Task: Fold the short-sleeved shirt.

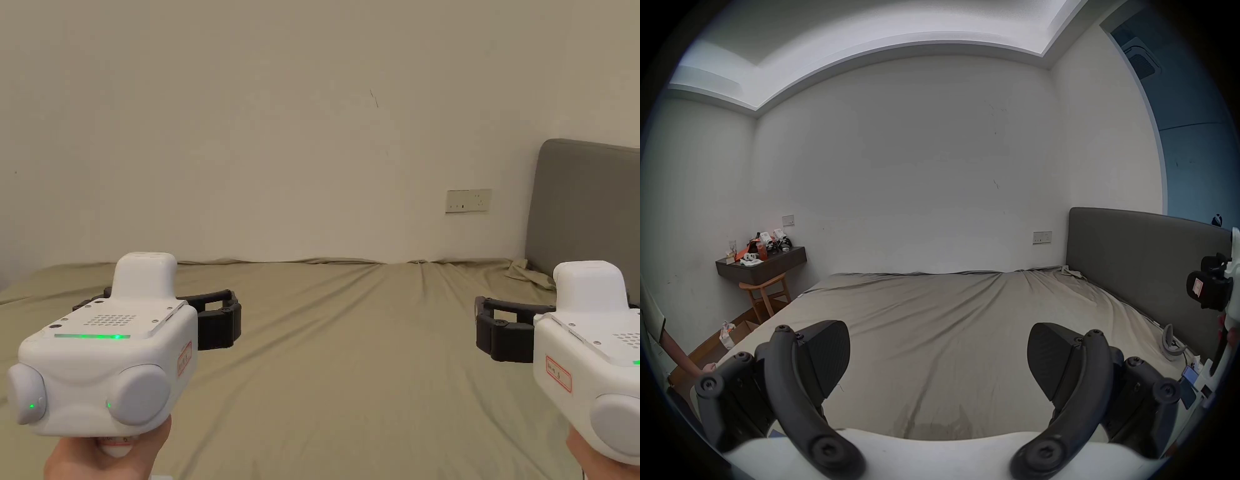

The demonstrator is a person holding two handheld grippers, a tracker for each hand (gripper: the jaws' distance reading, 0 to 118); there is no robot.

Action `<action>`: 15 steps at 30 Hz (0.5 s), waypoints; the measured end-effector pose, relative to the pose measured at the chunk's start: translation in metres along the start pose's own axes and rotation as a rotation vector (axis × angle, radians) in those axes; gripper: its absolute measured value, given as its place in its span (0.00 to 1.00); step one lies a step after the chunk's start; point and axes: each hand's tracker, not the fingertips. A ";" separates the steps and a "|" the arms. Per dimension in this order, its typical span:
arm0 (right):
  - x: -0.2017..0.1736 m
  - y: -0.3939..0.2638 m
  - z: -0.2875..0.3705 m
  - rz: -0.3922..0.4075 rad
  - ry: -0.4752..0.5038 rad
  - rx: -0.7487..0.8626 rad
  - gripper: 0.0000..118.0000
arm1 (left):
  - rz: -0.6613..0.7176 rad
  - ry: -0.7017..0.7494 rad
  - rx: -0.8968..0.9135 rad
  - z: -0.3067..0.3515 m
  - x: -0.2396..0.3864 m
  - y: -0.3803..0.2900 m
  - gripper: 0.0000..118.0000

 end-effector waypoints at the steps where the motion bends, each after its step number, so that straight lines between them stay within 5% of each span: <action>1: 0.001 0.000 -0.001 -0.009 0.009 -0.003 1.00 | -0.001 -0.002 0.001 0.000 0.001 0.000 0.98; 6: 0.000 -0.006 -0.005 -0.018 -0.043 -0.011 1.00 | -0.006 0.001 0.019 0.002 0.004 0.003 0.98; 12: 0.012 -0.006 -0.004 -0.082 0.113 -0.031 1.00 | 0.022 -0.001 0.036 0.003 0.003 0.006 0.98; 15: 0.014 0.001 -0.003 -0.109 0.076 -0.051 1.00 | 0.023 -0.004 0.035 0.003 0.004 0.006 0.98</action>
